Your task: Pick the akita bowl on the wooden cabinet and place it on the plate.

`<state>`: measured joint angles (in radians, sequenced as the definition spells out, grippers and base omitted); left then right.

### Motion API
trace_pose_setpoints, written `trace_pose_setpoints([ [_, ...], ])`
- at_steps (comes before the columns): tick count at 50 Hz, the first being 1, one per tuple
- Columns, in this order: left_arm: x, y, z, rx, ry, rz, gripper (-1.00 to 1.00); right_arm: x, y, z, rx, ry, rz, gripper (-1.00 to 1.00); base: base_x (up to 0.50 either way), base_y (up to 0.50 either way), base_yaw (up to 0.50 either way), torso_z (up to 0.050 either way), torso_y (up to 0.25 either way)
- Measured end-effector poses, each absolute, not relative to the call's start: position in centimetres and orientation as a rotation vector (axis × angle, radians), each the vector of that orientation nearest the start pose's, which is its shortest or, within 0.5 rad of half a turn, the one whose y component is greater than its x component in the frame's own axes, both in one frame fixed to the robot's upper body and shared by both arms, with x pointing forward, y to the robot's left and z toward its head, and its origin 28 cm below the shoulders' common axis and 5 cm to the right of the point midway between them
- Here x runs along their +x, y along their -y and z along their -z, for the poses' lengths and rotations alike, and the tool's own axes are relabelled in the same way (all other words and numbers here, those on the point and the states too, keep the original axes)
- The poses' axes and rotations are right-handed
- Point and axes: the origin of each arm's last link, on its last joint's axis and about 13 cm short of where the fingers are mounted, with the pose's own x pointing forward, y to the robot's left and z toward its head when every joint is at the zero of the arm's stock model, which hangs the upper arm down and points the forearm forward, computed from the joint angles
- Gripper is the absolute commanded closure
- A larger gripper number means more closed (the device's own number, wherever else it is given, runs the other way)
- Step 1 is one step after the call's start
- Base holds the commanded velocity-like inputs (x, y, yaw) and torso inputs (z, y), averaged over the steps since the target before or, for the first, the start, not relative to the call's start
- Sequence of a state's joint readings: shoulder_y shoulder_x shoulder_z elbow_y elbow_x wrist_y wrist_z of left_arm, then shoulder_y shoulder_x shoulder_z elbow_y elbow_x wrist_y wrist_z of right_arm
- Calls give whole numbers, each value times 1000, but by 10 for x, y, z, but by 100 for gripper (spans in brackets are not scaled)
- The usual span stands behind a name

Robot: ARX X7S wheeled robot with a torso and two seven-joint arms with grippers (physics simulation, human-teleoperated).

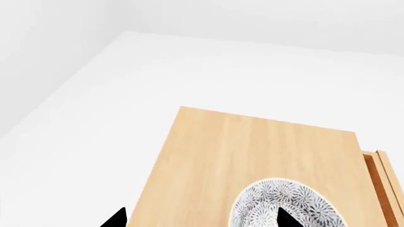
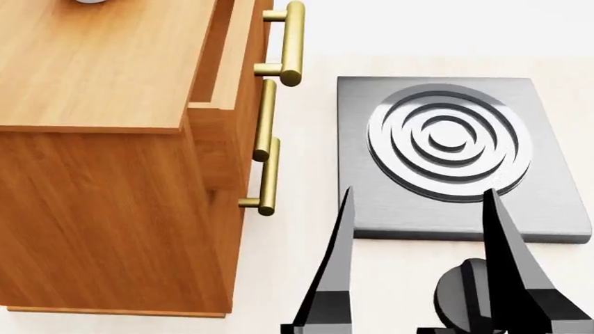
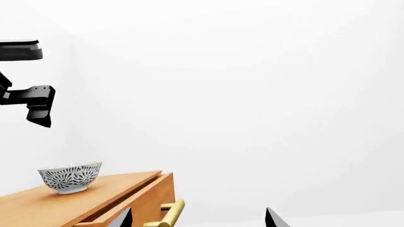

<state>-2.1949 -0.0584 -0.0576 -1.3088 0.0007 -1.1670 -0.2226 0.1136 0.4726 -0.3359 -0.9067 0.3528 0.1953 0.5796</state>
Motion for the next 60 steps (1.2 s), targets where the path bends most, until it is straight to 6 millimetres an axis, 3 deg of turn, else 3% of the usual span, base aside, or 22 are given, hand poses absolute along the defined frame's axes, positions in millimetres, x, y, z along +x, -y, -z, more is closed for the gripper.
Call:
trace_pose_setpoints([
  [27, 343, -221, -474, 7, -348, -147, -100, 163, 83, -181, 118, 600, -80, -100, 0, 0, 0, 0, 0],
  [37, 343, -221, -476, 3, -333, -145, -100, 163, 83, -181, 119, 599, -81, -100, 0, 0, 0, 0, -224],
  [60, 345, -221, -463, -19, -432, -90, -100, 163, 83, -181, 118, 599, -81, -100, 0, 0, 0, 0, -3],
])
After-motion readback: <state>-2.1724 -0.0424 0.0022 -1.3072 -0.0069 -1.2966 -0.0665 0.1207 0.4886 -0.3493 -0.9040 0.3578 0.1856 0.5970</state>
